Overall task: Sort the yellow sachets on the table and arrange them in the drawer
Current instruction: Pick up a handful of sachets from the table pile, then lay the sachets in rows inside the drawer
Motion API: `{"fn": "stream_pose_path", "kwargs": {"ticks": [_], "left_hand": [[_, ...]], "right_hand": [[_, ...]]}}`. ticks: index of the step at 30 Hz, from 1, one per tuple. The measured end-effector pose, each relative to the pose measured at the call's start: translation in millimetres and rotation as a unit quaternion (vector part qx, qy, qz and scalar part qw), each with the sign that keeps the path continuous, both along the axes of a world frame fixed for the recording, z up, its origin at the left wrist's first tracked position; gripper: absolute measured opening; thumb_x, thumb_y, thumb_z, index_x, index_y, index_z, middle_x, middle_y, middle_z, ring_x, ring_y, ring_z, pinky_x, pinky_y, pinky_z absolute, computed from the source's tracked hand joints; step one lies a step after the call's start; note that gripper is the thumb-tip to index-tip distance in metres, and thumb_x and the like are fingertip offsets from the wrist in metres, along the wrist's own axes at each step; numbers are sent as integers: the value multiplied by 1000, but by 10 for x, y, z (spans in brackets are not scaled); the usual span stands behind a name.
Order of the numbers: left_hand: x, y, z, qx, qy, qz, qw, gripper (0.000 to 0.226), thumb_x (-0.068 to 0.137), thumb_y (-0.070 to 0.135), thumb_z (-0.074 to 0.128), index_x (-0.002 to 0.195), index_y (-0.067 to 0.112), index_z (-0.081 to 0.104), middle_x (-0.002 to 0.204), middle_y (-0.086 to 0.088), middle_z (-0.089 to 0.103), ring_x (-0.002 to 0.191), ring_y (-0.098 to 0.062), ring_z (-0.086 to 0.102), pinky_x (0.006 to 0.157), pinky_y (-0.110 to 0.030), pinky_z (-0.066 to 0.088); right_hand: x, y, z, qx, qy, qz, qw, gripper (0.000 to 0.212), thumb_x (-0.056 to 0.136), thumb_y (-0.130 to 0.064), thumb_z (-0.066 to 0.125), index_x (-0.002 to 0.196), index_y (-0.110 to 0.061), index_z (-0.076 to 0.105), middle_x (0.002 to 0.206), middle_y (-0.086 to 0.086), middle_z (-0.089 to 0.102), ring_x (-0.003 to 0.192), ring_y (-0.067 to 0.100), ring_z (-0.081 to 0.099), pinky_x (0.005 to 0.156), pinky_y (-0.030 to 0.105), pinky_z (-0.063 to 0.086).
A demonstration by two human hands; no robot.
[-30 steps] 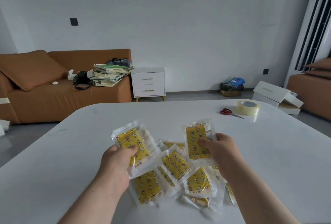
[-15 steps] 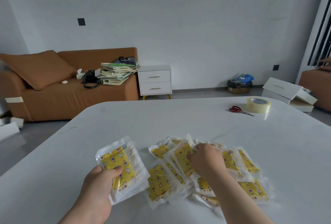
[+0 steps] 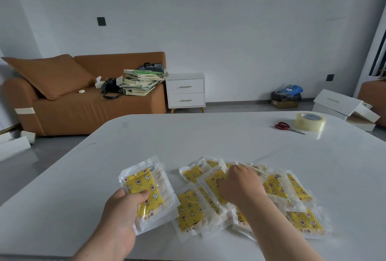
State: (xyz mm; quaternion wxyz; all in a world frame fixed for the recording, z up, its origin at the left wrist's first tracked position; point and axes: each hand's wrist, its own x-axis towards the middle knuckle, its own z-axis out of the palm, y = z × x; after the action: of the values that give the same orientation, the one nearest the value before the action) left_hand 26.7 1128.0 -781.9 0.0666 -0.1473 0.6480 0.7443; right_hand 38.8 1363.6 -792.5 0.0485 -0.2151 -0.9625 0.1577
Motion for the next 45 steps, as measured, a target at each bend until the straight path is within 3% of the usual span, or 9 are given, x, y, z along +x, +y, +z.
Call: {"fn": "stream_pose_path", "kwargs": {"ticks": [5,14,18,23,26,29,34,40,45], "left_hand": [[-10,-22,3,-6,0,1,1000,14,84,-5,63,91,8,66,90,-13,72,84,-32,68,73,-41,53],[-6,-66,27,-5,0,2,1000,15,83,-5,63,89,9,66,90,-13,72,88,-33,68,83,-50,53],[-11,-92,22,-6,-5,3,1000,16,83,-6,62,90,8,66,90,-13,73,87,-33,68,77,-45,54],[-9,-103,42,6,-6,3,1000,16,84,-5,62,91,8,66,92,-14,72,86,-32,68,72,-41,53],[-7,-110,78,31,-6,0,1000,16,85,-5,61,91,9,66,91,-13,73,83,-31,68,66,-38,52],[-4,-112,179,89,-13,-11,996,20,85,-3,58,97,9,67,88,-12,75,77,-30,71,63,-39,53],[96,-131,411,177,-33,-89,980,28,86,0,48,104,5,67,99,-18,73,91,-34,69,83,-49,53],[314,-576,643,-49,82,-305,948,50,58,-6,68,108,-1,63,92,-19,73,81,-30,71,68,-41,58],[384,-793,434,-341,68,-474,809,33,61,1,71,93,7,68,94,-15,74,87,-32,71,78,-48,59]], "right_hand": [[-20,-6,-17,8,-3,-3,1000,43,81,-53,66,74,-18,41,77,-5,47,80,19,51,66,27,42],[-19,5,28,-55,-4,-34,998,41,79,-45,75,72,-14,48,72,-4,53,64,12,51,51,23,38],[-2,11,43,-96,7,-37,995,42,80,-41,74,100,-13,50,80,-6,49,79,16,53,59,26,39],[-1,3,45,-140,123,-97,978,35,86,-27,67,98,-15,37,77,-1,52,74,22,55,53,29,37],[-7,104,129,-298,169,-161,926,27,86,-21,66,98,-8,45,79,4,55,68,20,54,55,30,45],[23,163,225,-543,194,-204,791,14,84,-13,67,91,-5,58,88,17,68,82,36,69,82,48,58],[243,209,439,-693,192,-198,666,7,81,-5,51,88,-6,51,84,15,56,67,32,60,63,36,50],[814,153,878,-651,128,61,746,12,81,6,58,91,1,63,88,22,73,75,33,72,66,42,62],[1229,-91,624,-445,-42,235,863,10,78,2,70,80,-7,75,87,18,74,82,32,72,78,39,59]]}}
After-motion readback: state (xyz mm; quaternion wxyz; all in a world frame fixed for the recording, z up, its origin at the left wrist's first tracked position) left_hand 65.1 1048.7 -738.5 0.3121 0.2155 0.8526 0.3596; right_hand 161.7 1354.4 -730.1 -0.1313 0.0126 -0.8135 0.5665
